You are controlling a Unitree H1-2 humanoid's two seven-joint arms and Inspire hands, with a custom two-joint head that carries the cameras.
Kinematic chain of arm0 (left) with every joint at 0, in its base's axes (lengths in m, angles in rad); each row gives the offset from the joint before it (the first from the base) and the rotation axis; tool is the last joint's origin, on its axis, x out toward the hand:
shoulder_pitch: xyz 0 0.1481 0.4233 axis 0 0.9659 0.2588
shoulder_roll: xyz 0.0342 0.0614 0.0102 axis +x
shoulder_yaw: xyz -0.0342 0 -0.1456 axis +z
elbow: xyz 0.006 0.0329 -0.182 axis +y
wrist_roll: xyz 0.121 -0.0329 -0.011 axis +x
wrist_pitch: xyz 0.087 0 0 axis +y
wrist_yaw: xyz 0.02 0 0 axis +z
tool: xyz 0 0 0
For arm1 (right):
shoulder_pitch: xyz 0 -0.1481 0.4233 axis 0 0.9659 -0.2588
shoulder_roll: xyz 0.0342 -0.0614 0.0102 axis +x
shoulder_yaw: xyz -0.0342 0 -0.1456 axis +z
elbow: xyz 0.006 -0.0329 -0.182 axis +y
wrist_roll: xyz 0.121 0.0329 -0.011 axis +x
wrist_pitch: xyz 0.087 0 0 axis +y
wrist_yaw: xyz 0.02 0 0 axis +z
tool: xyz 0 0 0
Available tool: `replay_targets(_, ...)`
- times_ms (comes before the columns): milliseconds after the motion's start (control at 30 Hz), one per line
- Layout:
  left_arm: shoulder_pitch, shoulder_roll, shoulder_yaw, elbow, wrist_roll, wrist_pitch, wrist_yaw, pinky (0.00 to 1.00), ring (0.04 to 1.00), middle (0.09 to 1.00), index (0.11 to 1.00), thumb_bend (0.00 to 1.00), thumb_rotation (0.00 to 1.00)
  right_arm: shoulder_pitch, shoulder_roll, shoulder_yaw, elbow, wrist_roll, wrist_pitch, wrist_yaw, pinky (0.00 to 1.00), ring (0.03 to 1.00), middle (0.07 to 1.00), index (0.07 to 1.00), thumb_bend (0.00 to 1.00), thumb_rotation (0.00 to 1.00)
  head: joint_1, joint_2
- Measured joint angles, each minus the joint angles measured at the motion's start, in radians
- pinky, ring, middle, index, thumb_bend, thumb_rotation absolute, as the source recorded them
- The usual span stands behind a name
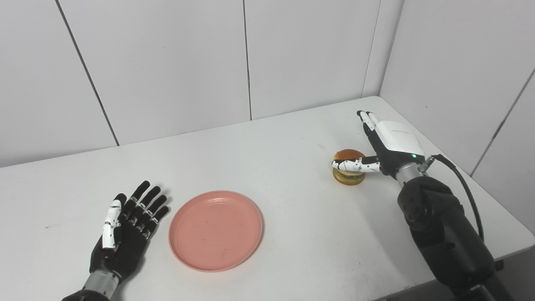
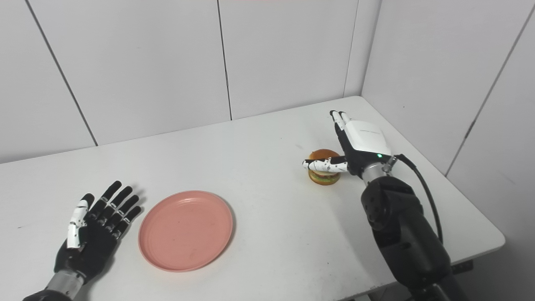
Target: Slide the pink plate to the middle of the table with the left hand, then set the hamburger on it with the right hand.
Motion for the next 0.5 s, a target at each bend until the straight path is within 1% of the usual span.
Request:
replay_targets(167,0.0,0.008,0.0,0.0,0.0,0.0,0.0,0.93,0.904,0.903,0.897,0.32,1.0,-0.001,-0.001,0.02,0.027,-0.007,0.0,0.01,0.78,0.929,0.971,0.969,1.0,0.71,0.0,0.006)
replay_targets(267,0.0,0.008,0.0,-0.001,0.0,0.0,0.0,0.93,0.906,0.905,0.897,0.32,1.0,-0.001,-0.001,0.028,0.038,-0.009,0.0,0.02,0.78,0.936,0.976,0.965,1.0,0.73,-0.002,0.012)
replay_targets(400,0.0,0.009,0.0,-0.002,0.0,0.0,0.0,0.93,0.909,0.911,0.899,0.32,1.0,-0.008,-0.001,0.031,0.055,-0.011,0.0,0.03,0.79,0.931,0.97,0.959,1.0,0.71,-0.002,0.018)
replay_targets(500,0.0,0.009,0.0,-0.003,0.0,0.002,0.0,0.93,0.907,0.908,0.897,0.32,1.0,-0.015,-0.001,0.035,0.077,-0.006,0.0,0.03,0.78,0.918,0.97,0.96,1.0,0.71,0.0,0.022)
